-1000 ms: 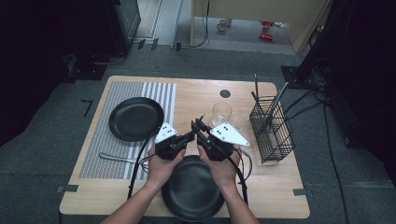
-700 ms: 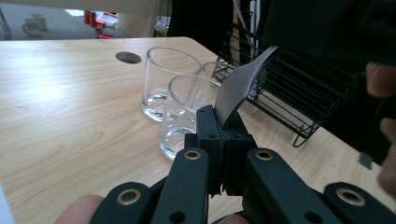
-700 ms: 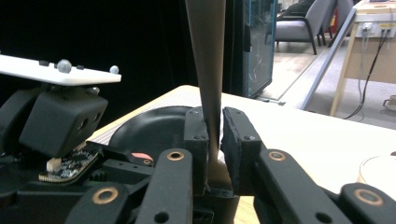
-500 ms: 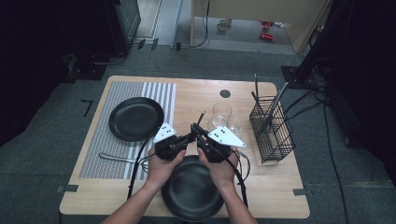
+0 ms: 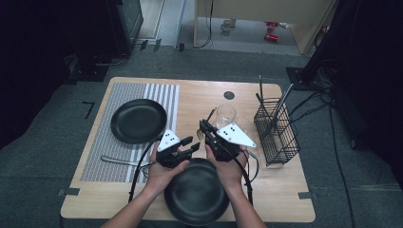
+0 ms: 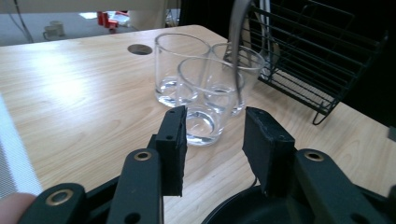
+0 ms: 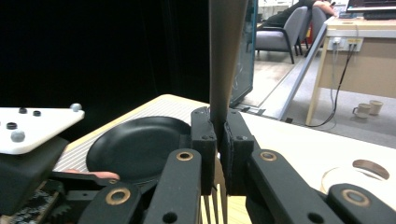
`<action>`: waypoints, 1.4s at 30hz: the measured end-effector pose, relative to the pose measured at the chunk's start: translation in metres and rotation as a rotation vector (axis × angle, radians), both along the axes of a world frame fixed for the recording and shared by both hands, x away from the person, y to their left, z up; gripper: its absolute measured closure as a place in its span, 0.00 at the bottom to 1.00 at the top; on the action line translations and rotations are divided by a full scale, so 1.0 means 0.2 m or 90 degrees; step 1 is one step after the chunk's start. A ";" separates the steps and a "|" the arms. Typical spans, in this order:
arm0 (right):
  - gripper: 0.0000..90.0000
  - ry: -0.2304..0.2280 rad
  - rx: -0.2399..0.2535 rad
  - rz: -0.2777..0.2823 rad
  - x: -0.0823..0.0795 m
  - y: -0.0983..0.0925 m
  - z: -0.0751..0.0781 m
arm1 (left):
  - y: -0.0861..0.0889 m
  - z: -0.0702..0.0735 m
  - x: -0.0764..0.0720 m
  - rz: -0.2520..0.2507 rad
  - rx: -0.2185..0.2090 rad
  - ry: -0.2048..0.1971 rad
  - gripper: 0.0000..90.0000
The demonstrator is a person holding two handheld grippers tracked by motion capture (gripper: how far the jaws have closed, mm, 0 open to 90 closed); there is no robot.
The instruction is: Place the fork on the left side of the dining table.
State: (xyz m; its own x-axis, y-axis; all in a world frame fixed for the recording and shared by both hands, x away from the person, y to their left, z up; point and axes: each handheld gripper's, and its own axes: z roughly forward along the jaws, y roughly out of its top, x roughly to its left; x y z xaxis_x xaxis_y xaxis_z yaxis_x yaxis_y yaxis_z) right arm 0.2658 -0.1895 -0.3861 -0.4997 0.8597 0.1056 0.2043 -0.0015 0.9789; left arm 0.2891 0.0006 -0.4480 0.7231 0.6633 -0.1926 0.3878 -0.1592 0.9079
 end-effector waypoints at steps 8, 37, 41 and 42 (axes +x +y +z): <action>0.95 0.008 -0.012 -0.010 0.01 -0.02 -0.01 | 0.09 0.06 -0.01 0.023 -0.017 -0.021 0.59; 0.95 0.055 -0.055 0.021 0.02 0.11 -0.14 | 0.09 0.39 -0.05 -0.011 -0.059 -0.105 0.48; 0.95 0.060 -0.061 0.031 0.01 0.14 -0.16 | 0.08 0.42 -0.05 -0.013 -0.060 -0.111 0.52; 0.95 0.060 -0.063 0.033 0.01 0.14 -0.17 | 0.07 0.43 -0.04 -0.014 -0.059 -0.115 0.53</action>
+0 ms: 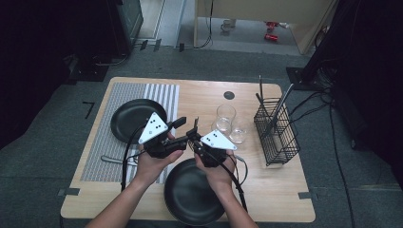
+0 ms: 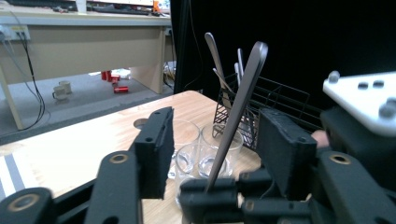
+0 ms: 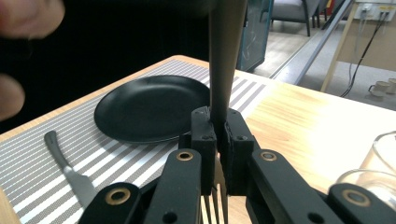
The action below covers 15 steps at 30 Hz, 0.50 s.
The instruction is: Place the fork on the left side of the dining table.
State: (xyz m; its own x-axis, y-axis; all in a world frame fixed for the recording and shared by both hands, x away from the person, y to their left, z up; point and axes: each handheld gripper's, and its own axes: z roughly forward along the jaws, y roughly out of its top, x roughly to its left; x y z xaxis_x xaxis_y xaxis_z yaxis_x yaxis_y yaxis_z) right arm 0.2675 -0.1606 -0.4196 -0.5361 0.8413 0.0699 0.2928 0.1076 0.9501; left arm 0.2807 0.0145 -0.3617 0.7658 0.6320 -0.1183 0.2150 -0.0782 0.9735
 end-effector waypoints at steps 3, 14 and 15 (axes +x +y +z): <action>0.95 0.002 -0.004 0.007 -0.01 0.02 -0.01 | -0.01 0.01 0.00 -0.002 0.004 -0.006 0.59; 0.95 -0.004 -0.018 0.025 -0.03 0.06 -0.02 | -0.02 0.04 0.02 -0.014 0.013 -0.013 0.88; 0.95 -0.004 -0.019 0.026 -0.03 0.06 -0.02 | -0.02 0.04 0.03 -0.012 0.014 -0.011 0.91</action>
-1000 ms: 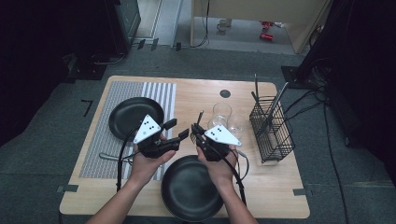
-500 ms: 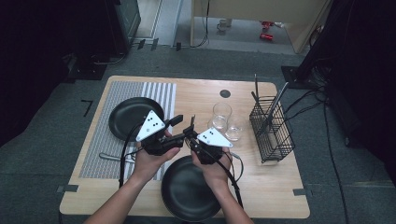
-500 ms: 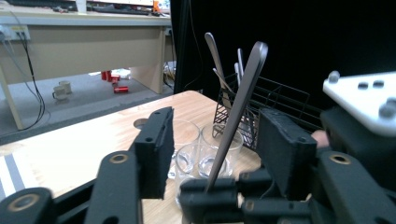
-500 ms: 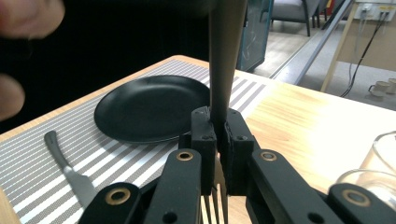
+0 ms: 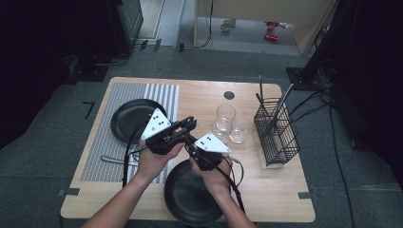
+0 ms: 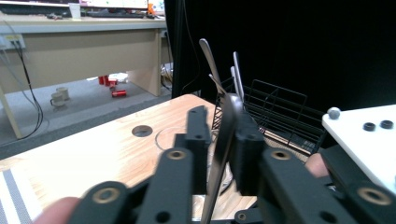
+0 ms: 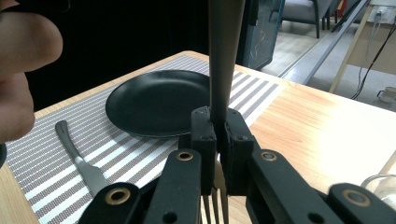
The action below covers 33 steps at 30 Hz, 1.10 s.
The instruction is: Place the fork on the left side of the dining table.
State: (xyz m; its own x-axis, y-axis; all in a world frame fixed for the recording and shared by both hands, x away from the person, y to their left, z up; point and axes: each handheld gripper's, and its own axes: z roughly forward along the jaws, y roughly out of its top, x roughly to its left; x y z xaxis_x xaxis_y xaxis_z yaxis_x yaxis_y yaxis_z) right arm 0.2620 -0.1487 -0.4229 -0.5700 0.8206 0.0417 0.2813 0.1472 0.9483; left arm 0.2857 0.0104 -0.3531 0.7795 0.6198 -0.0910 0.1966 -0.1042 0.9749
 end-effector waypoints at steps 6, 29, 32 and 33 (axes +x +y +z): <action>0.95 -0.005 0.001 -0.001 -0.01 0.00 0.00 | 0.03 0.00 0.02 0.002 -0.010 0.004 0.98; 0.25 0.032 0.007 -0.063 -0.07 -0.26 -0.02 | 0.11 0.00 0.09 0.054 -0.022 -0.004 0.98; 0.19 0.042 -0.001 -0.080 -0.08 -0.31 -0.03 | 0.12 0.00 0.10 0.061 -0.021 -0.006 0.98; 0.17 0.045 -0.002 -0.081 -0.09 -0.33 -0.04 | 0.12 -0.01 0.10 0.063 -0.020 -0.007 0.98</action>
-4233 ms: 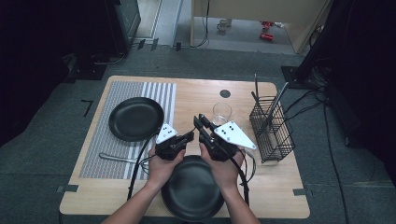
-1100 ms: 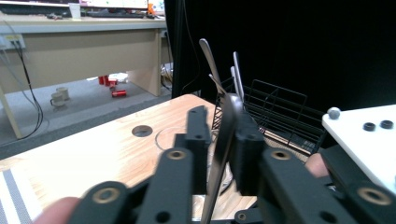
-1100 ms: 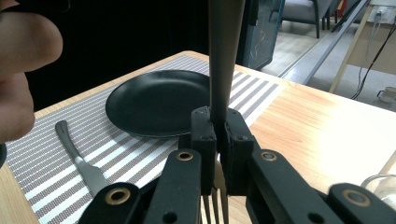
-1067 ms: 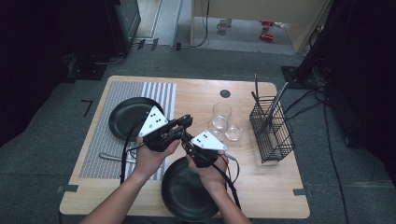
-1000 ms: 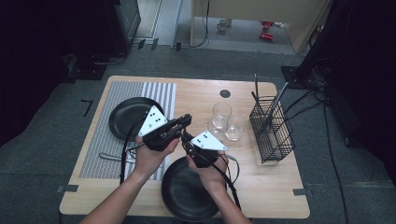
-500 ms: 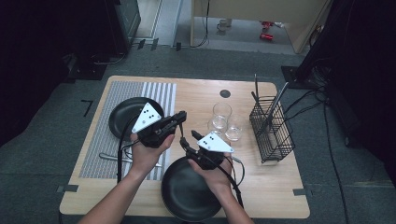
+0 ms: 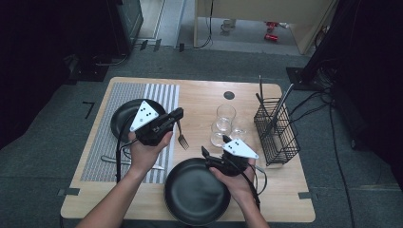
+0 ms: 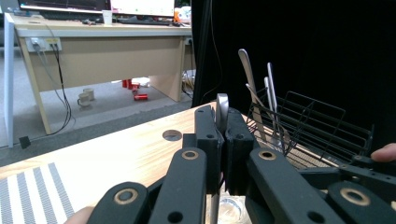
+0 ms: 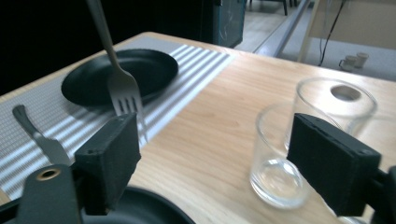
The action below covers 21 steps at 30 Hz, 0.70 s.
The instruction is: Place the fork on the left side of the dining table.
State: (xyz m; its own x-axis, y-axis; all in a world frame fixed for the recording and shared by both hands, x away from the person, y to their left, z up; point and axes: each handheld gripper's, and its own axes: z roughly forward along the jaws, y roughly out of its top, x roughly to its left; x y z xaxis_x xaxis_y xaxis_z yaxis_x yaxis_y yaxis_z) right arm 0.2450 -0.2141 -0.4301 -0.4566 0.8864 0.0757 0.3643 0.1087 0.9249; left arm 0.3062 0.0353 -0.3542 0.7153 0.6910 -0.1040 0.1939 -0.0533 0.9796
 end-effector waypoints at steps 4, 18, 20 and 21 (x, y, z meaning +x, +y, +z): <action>0.14 0.013 -0.004 -0.004 -0.03 -0.08 -0.03 | 0.02 -0.01 0.01 0.011 0.003 -0.002 0.98; 0.06 0.071 -0.002 -0.051 -0.15 -0.37 -0.22 | 0.07 0.01 0.06 0.044 0.002 -0.012 0.98; 0.06 0.083 -0.003 -0.054 -0.16 -0.40 -0.25 | 0.08 0.01 0.06 0.047 0.001 -0.012 0.98; 0.06 0.091 -0.006 -0.056 -0.17 -0.41 -0.27 | 0.08 0.01 0.07 0.050 -0.001 -0.012 0.98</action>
